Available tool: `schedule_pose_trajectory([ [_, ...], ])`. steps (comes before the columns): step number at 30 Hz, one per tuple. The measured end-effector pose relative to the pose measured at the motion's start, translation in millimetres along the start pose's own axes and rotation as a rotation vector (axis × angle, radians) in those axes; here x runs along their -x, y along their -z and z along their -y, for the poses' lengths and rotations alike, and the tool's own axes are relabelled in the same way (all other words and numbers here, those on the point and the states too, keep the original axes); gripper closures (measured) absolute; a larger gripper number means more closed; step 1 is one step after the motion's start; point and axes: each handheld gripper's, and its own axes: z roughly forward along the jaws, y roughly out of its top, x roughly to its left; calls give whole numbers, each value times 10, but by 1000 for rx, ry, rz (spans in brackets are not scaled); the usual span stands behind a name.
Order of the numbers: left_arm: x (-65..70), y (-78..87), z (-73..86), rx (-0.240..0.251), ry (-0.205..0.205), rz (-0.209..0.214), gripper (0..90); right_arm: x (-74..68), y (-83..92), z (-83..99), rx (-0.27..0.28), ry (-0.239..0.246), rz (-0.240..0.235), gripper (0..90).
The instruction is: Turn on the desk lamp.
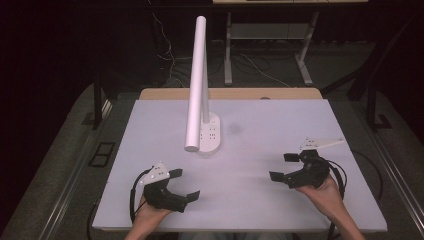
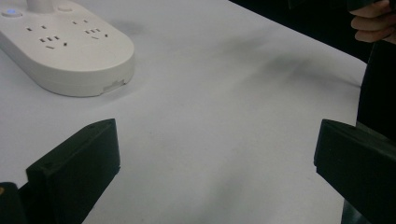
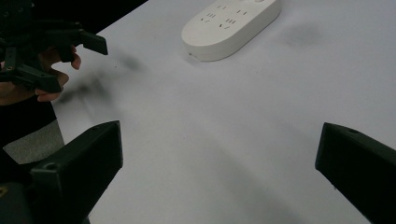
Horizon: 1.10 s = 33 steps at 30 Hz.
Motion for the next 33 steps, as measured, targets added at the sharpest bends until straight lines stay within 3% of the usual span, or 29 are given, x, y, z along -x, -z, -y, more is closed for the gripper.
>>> schedule_pose_trajectory([
  [18, -3, 4, -1, 2, 4, -1, 0, 42, -137, -445, -6, 53, 15, 4],
  [33, -23, 15, -5, 17, 10, -20, 0, 86, -407, -718, -16, 48, 21, 5],
])
